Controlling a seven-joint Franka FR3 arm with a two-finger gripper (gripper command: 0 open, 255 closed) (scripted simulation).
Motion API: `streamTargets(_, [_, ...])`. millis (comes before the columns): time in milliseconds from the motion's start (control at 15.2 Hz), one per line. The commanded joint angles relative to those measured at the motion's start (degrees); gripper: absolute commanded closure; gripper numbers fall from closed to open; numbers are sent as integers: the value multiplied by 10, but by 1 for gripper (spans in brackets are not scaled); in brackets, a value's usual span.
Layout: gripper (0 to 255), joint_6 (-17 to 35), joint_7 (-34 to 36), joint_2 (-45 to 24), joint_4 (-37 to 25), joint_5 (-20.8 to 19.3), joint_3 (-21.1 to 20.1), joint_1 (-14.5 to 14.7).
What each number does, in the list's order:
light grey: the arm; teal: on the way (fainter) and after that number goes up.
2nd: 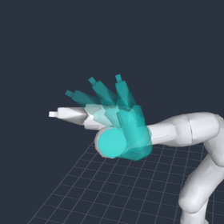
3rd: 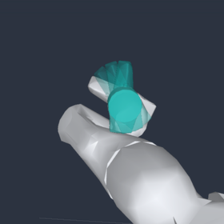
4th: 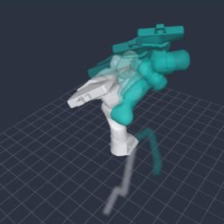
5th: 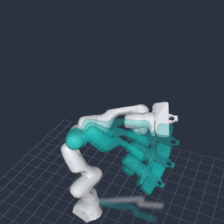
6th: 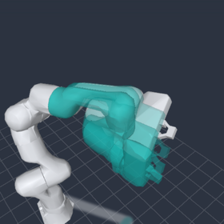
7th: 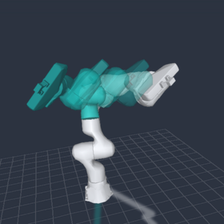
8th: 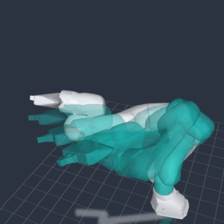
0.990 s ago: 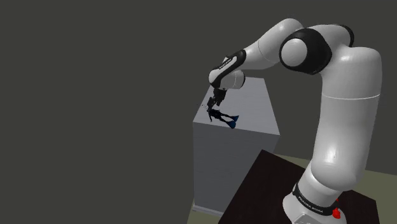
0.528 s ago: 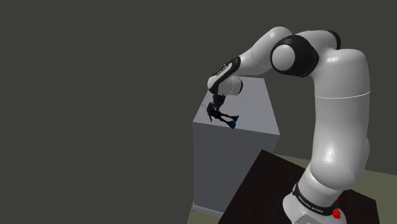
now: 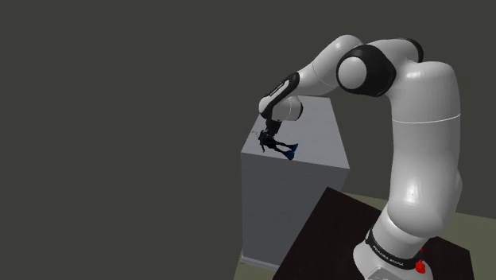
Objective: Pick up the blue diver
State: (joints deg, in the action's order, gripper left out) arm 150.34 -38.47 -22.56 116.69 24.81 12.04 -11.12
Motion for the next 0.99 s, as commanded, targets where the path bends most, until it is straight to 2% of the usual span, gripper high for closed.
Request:
streamTargets(0, [255,0,0,0,0,0,0,0])
streamTargets(198, [255,-1,0,-1,-1,0,0,-1])
streamTargets(924, [255,-64,40,56,-11,-45,24,15])
